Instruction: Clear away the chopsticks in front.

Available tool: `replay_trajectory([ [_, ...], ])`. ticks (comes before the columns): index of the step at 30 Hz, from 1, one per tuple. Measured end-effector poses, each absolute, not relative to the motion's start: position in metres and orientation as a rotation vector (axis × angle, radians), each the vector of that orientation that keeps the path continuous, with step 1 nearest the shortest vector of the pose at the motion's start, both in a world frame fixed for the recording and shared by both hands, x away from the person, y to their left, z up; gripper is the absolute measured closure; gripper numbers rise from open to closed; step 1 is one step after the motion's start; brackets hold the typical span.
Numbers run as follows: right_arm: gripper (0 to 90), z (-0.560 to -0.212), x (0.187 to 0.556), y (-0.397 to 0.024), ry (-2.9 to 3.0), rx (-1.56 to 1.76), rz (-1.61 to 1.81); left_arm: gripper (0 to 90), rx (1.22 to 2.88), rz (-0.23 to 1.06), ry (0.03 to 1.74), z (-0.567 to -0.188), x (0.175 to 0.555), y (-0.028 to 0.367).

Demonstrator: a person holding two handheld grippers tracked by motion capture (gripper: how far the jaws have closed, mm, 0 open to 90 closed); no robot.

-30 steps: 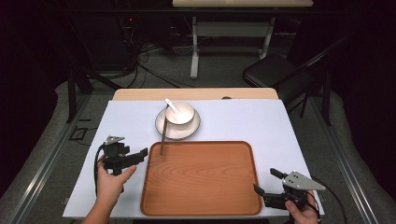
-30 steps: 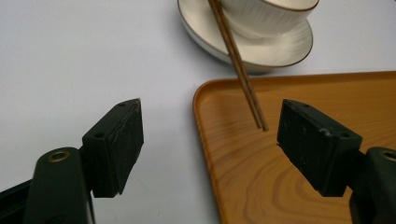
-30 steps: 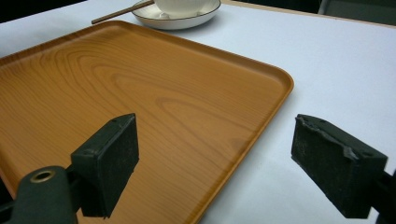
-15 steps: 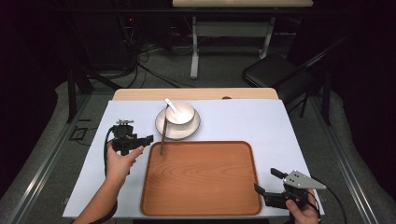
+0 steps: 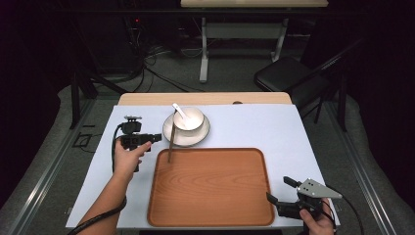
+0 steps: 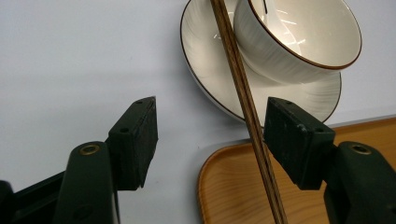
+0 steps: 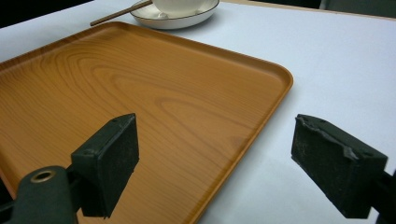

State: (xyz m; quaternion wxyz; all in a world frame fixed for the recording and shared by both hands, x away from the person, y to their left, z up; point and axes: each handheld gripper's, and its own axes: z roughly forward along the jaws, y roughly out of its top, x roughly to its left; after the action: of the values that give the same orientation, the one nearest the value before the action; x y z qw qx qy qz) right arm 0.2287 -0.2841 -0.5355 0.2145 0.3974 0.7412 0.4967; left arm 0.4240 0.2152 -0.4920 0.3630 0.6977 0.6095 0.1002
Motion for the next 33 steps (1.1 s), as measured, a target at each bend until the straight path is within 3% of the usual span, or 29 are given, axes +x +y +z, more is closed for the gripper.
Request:
replay_trajectory([
  [10,14.9,-0.535,0.228,-0.284,2.058,1.102,1.377,40.1,1.806,0.387,1.537,-0.495,0.436,0.206],
  [17,14.9,-0.536,0.228,-0.284,2.058,1.098,1.378,39.5,1.727,0.344,1.585,-0.495,0.446,0.201],
  [25,14.9,-0.536,0.228,-0.284,2.058,1.092,1.379,35.5,1.78,0.341,1.558,-0.497,0.453,0.196],
  [33,14.9,-0.536,0.228,-0.284,2.061,1.085,1.378,40.0,1.835,0.334,1.561,-0.498,0.459,0.19],
])
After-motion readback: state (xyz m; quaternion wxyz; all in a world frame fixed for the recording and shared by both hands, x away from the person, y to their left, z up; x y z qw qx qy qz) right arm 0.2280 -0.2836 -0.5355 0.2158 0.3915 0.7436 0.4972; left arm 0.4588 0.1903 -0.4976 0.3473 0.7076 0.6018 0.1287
